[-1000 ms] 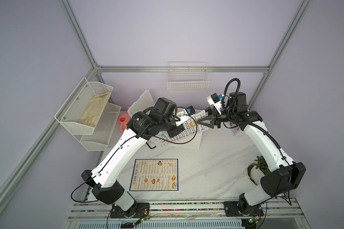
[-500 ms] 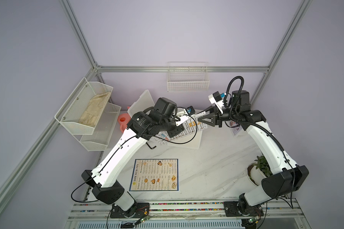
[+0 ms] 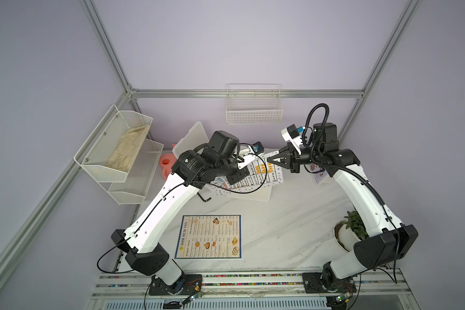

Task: Insert the menus into the narrow rack
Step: Pick up the menu from the center of the board.

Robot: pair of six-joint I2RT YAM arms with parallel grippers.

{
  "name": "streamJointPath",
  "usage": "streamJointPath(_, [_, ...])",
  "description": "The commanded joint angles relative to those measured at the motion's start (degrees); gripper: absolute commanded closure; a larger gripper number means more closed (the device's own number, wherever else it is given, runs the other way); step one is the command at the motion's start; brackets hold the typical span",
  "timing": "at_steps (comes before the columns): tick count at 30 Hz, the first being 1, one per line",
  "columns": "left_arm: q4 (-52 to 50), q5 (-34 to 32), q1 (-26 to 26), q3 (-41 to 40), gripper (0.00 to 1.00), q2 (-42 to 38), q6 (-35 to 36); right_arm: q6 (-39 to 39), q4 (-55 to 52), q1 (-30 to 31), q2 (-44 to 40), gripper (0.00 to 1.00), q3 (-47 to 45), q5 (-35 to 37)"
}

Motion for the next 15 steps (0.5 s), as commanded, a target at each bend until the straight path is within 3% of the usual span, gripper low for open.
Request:
streamJointPath(1, [1.9, -2.5, -0.1, 3.3, 1.0, 0.3, -1.3, -0.5, 1.6, 0.4, -2.8, 0.97, -1.1, -0.1])
streamJointPath(2, [2.5, -3.5, -0.1, 3.3, 0.99, 0.4, -2.0, -0.1, 2.3, 0.4, -3.1, 0.98, -1.5, 0.1])
streamJointPath(4, [3.9, -5.4, 0.0, 3.1, 0.82, 0.4, -3.0, 1.4, 4.0, 0.5, -3.9, 1.0, -2.3, 0.7])
streamJointPath(6, [5.6, -7.2, 0.0, 3.2, 0.59, 0.4, -3.6, 5.0, 7.4, 0.5, -4.6, 1.0, -3.5, 2.4])
streamJointPath(8, [8.1, -9.6, 0.3, 3.2, 0.29, 0.3, -4.7, 11.3, 13.4, 0.4, -5.4, 1.0, -5.1, 6.5])
streamJointPath(10, [11.1, -12.0, 1.1, 2.6, 0.14, 0.1, -6.9, 17.9, 18.4, 0.4, -5.9, 1.0, -7.0, 11.7])
streamJointPath(15, [19.4, -16.6, 5.4, -2.7, 0.0, -2.9, -16.3, 34.3, 26.9, 0.5, -6.7, 1.0, -10.8, 24.2])
